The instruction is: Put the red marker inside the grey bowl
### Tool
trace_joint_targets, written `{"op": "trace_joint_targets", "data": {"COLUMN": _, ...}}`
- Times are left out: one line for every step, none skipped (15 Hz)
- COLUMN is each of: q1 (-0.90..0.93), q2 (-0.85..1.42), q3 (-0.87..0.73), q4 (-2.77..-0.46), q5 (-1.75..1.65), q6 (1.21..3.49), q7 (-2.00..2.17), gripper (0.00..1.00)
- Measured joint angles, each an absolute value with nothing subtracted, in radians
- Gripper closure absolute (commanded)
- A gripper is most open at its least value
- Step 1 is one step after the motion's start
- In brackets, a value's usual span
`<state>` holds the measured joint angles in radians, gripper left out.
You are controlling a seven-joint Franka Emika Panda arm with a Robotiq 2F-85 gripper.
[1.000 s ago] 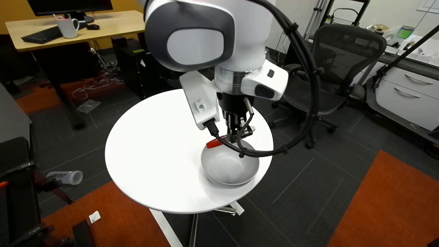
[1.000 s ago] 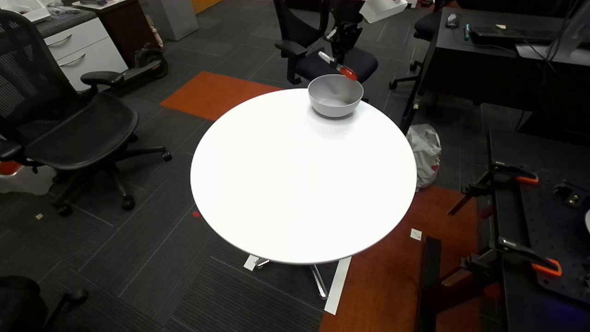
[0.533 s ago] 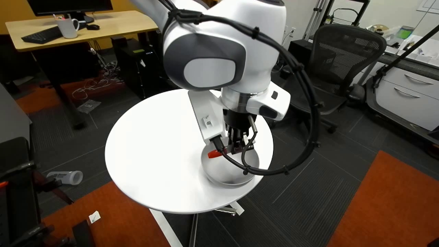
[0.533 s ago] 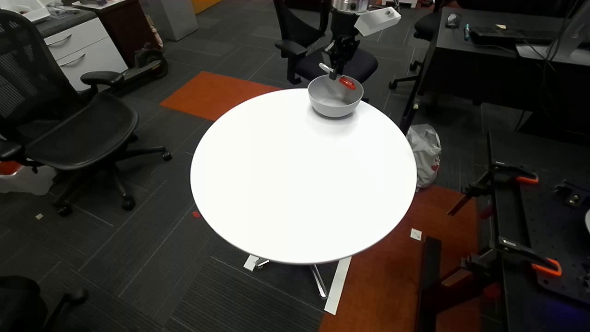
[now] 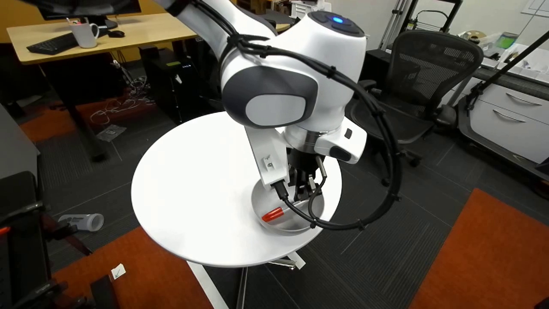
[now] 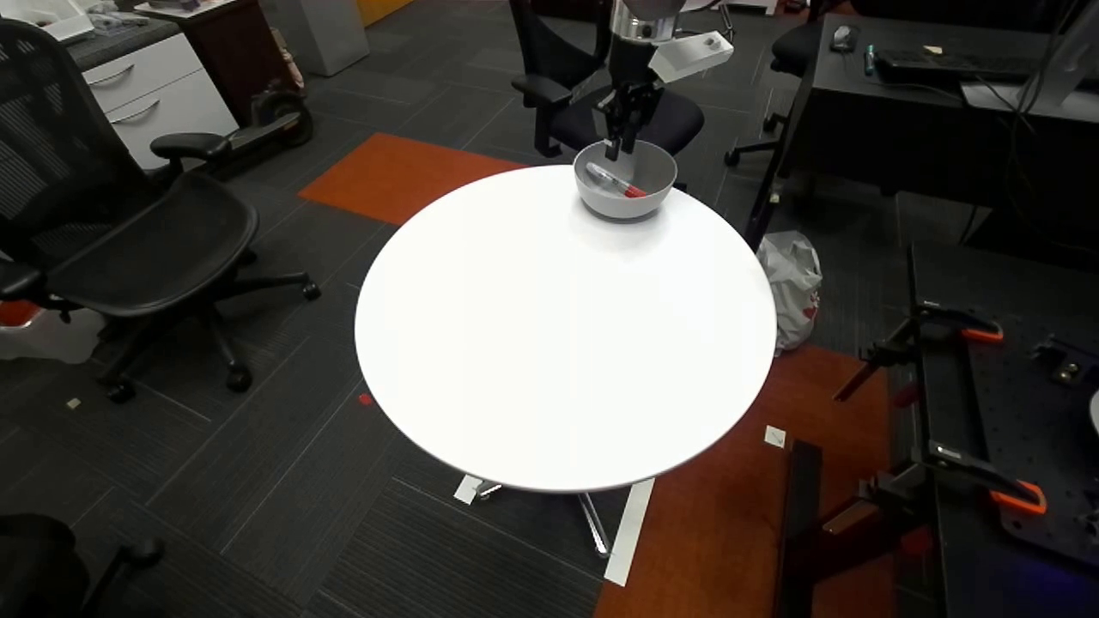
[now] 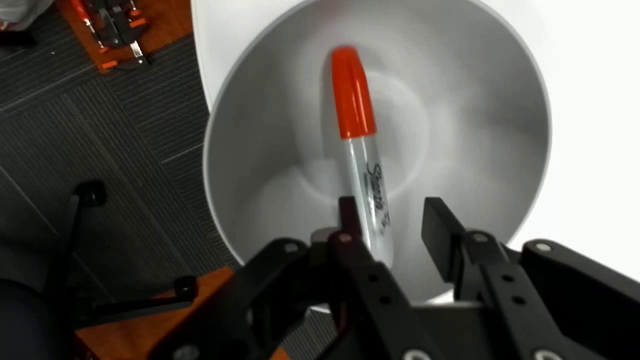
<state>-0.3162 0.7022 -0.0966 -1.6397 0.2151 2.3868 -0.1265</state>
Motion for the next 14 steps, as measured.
{"op": "trace_joint_targets", "data": {"q1": -0.317, "q2": 0.707, "q3": -0.096, "q4": -1.630, "q5": 0.215, "q6": 2.380, "q7": -0.124, "gripper": 0.22}}
{"op": "trace_joint_targets", "data": {"q1": -0.318, "q2": 0.710, "q3": -0.096, "q4": -1.622, "q5": 0.215, "q6": 2.374, "q7": -0.120, "gripper": 0.13}}
{"op": "trace_joint_targets", "data": {"q1": -0.319, "q2": 0.713, "q3": -0.096, "q4": -1.614, "q5": 0.215, "q6": 2.369, "q7": -0.114, "gripper": 0.07}}
{"op": "trace_joint_targets", "data": {"q1": -0.319, "q2": 0.715, "q3": -0.096, "q4": -1.607, "q5": 0.215, "q6": 2.365, "q7": -0.110, "gripper": 0.00}}
{"op": "trace_joint_targets", "data": {"q1": -0.319, "q2": 0.717, "q3": -0.096, "q4": -1.601, "q5": 0.215, "q6": 2.362, "q7": -0.108, "gripper": 0.00}}
{"op": "trace_joint_targets", "data": {"q1": -0.319, "q2": 0.719, "q3": -0.096, "q4": -1.597, "q5": 0.215, "q6": 2.361, "q7": -0.108, "gripper": 0.00}}
{"op": "trace_joint_targets", "data": {"q1": -0.319, "q2": 0.720, "q3": -0.096, "q4": -1.592, "q5": 0.215, "q6": 2.358, "q7": -0.107, "gripper": 0.00}}
{"op": "trace_joint_targets", "data": {"q1": -0.319, "q2": 0.721, "q3": -0.096, "q4": -1.589, "q5": 0.215, "q6": 2.355, "q7": -0.106, "gripper": 0.00}}
{"op": "trace_joint_targets", "data": {"q1": -0.319, "q2": 0.721, "q3": -0.096, "q4": -1.586, "q5": 0.215, "q6": 2.353, "q7": -0.105, "gripper": 0.00}}
{"op": "trace_joint_targets", "data": {"q1": -0.319, "q2": 0.721, "q3": -0.096, "q4": -1.585, "q5": 0.215, "q6": 2.351, "q7": -0.104, "gripper": 0.00}}
{"op": "trace_joint_targets", "data": {"q1": -0.319, "q2": 0.722, "q3": -0.096, "q4": -1.584, "q5": 0.215, "q6": 2.349, "q7": -0.102, "gripper": 0.00}}
{"op": "trace_joint_targets", "data": {"q1": -0.319, "q2": 0.722, "q3": -0.096, "q4": -1.583, "q5": 0.215, "q6": 2.347, "q7": -0.096, "gripper": 0.00}}
{"op": "trace_joint_targets", "data": {"q1": -0.319, "q2": 0.723, "q3": -0.096, "q4": -1.582, "q5": 0.215, "q6": 2.342, "q7": -0.092, "gripper": 0.00}}
{"op": "trace_joint_targets", "data": {"q1": -0.319, "q2": 0.723, "q3": -0.096, "q4": -1.582, "q5": 0.215, "q6": 2.341, "q7": -0.092, "gripper": 0.00}}
